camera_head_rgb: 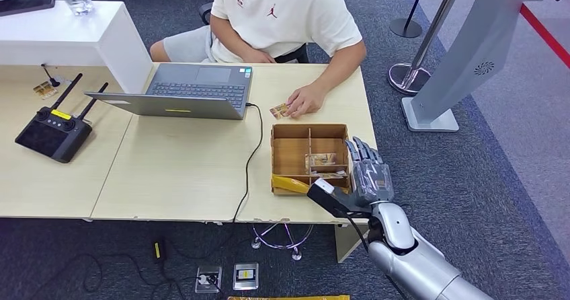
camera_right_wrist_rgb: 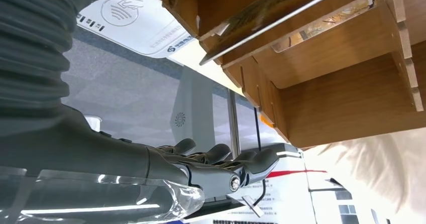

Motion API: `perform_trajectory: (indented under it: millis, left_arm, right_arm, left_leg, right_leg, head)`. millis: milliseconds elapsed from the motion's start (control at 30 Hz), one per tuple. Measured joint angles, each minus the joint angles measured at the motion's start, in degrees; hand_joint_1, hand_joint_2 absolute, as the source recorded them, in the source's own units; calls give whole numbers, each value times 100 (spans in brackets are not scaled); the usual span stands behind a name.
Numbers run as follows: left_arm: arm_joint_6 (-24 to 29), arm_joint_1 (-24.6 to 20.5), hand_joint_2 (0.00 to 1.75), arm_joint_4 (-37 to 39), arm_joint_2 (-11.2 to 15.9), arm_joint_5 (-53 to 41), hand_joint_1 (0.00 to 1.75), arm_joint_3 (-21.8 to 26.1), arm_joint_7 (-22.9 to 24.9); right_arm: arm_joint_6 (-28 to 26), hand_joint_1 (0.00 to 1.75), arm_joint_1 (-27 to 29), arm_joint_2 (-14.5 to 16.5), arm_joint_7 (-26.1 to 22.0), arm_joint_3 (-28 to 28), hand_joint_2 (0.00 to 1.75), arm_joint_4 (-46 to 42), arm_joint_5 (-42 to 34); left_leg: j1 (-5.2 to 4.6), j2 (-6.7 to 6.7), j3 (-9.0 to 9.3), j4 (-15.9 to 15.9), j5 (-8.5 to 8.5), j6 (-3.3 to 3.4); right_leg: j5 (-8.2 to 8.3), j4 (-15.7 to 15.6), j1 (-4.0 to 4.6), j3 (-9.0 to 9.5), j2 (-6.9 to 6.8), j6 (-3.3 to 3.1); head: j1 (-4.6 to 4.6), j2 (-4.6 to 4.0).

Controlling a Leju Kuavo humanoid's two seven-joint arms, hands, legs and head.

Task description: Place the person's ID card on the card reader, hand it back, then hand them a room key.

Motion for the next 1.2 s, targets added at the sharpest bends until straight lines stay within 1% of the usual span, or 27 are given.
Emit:
perform_trajectory:
  millis: [400,1000,1033,1067,1167,1200]
  left_arm:
    - [0,-49,0,0,-2,-47,0,0,15]
    - [0,-49,0,-26,0,4,0,0,24]
    - [0,-48,0,-29,0,16,0,0,24]
    - [0,-47,0,-31,0,26,0,0,24]
    - [0,-36,0,-33,0,51,0,0,24]
    - [0,-31,0,-34,0,61,0,0,24]
  right_arm:
    - [285,0,87,-2,-299,-27,175,-17,1]
    - [346,0,65,171,-540,-19,175,-17,-35]
    - [351,3,59,177,-542,-19,175,-14,-40]
    - [356,33,52,186,-544,-18,175,-8,-45]
    - [373,158,34,226,-549,-18,175,25,-65]
    - [380,172,30,241,-555,-17,175,37,-73]
  left_leg:
    - [0,0,-1,0,0,0]
    - [0,-1,-3,0,0,0]
    - [0,-1,-4,0,0,0]
    - [0,-1,-4,0,0,0]
    - [0,-1,-4,0,0,0]
    - [0,-1,-4,0,0,0]
  right_leg:
    - [0,0,0,1,-1,0]
    - [0,1,0,2,-2,0]
    - [0,1,0,2,-2,0]
    - [0,1,0,2,-2,0]
    - [0,1,0,2,-2,0]
    - [0,1,0,2,-2,0]
  head:
    - [0,0]
    - [0,0]
    - [0,0]
    - [0,0]
    - [-1,0]
    - [-1,0]
